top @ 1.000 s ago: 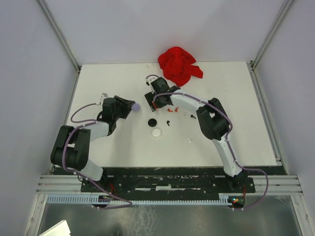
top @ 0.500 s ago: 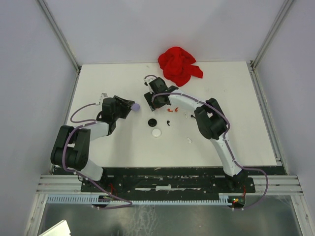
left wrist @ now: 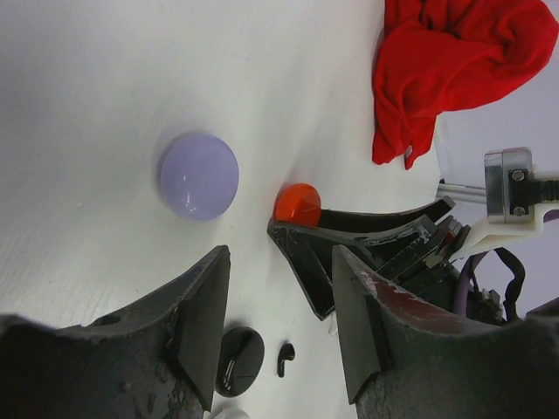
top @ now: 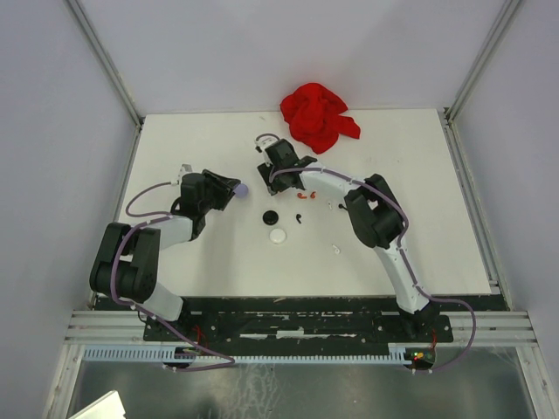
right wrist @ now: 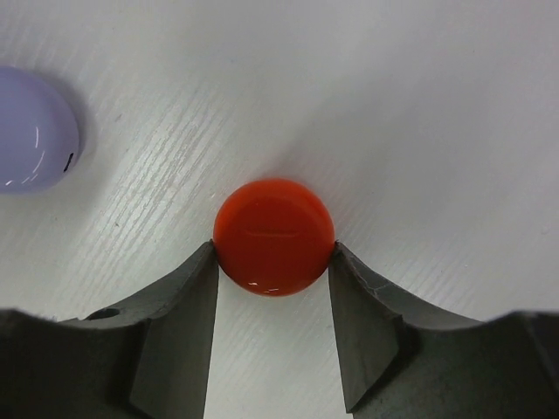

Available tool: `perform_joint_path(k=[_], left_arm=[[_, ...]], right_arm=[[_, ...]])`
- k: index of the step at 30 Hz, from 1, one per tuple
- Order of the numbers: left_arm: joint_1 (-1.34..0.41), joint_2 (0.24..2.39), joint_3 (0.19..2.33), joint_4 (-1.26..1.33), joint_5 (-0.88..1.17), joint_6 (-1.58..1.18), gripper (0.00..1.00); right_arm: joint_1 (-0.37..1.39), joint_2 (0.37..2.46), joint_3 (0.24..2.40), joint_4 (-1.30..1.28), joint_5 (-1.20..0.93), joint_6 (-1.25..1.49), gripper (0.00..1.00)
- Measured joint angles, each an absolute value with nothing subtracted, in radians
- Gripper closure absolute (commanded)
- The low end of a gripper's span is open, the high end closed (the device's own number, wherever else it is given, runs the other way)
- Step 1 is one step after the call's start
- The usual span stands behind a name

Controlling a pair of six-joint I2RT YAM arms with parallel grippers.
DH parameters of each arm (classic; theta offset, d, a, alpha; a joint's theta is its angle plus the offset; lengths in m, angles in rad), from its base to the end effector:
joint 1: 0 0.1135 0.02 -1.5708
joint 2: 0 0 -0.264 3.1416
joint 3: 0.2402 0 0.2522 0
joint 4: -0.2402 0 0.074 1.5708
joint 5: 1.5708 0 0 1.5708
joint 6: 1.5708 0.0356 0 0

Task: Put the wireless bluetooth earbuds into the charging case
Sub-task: Pick up the charging case at the center of the board, then open the charging case.

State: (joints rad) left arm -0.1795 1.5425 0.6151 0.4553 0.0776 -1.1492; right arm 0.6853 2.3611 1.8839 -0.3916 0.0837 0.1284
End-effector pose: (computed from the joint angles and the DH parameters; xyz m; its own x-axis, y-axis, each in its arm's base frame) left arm 0.2996 -0.0572 0.1676 -0.4075 -0.8506 -0.3323 -0.3076 0.4705 -0.8271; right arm 0.4071 0.3290 0.1565 -0.6617 -0.3761 -0.6486 -0.5083 0.8609 0.0194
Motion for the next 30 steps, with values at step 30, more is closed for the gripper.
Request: perform_joint_path(k=[30], left_arm=[[-0.168, 1.694, 0.641, 0.919, 0.576, -1.161, 0.44]], right_arm=[[0.651, 1.841, 1.346, -0.121, -0.289, -0.044, 0.78]])
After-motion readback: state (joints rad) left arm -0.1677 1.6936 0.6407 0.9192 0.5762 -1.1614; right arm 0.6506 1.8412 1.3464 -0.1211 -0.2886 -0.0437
